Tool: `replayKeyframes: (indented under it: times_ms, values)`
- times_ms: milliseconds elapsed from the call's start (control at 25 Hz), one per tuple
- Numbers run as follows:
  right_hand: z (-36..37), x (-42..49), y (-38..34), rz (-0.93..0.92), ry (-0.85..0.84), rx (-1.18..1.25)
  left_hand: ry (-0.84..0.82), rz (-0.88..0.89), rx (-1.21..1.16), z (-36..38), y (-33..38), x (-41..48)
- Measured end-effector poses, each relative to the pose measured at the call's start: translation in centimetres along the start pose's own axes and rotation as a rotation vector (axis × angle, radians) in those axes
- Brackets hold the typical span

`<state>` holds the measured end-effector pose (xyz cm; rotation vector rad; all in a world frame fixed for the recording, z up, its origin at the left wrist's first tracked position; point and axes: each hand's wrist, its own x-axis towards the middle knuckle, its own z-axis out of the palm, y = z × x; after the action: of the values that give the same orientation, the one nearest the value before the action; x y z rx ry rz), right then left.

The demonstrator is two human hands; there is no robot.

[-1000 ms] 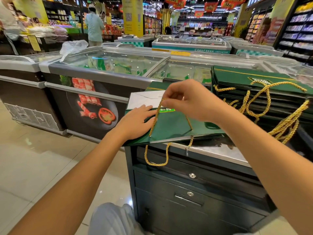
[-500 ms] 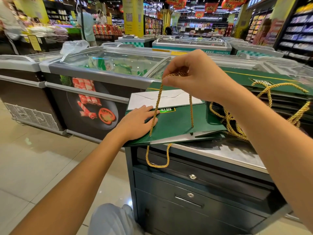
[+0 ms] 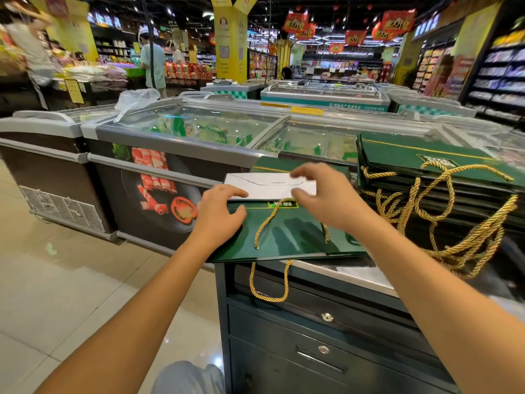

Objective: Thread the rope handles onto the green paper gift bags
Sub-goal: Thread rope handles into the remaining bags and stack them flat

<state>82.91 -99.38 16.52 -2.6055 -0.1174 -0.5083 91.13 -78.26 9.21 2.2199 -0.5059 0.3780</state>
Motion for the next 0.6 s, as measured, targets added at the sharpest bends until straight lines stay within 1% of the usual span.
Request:
replayKeyframes:
  times_ms: [80,160,200,280,360,440,520,600]
  values:
    - [1.0,-1.7,-0.4,-0.066,-0.133,0.019,0.012,-0.109,0.007,-0.7,-0.6,-0.4]
    - [2.5,-3.6,-0.7,-0.122,-0.297,-0.005,0.003,-0.268,-0.176,-1.1,-1.3,-1.5]
    - [3.4,-4.3,-0.7,-0.146,-0.334,-0.043,-0.003,-0.33,-0.277,-1.0,-1.7,-2.1]
    - [4.9,-5.1,-0.5,-0.185,-0.295,-0.151,0.002,-0.393,-0.422,-0.9,-1.7,-2.7]
    - [5.7,-5.1,-0.4,-0.191,-0.233,-0.23,0.029,-0.392,-0.516,-1.0,-1.4,-2.8]
    - [6.1,-4.9,-0.7,-0.195,-0.187,-0.28,0.071,-0.386,-0.562,-1.7,-0.7,-2.7]
    - [6.2,-4.8,-1.1,-0.227,-0.078,-0.342,0.11,-0.371,-0.621,-2.6,0.2,-2.4]
    - [6.0,-4.5,-1.5,-0.256,0.039,-0.39,0.131,-0.331,-0.738,-3.6,1.4,-2.2]
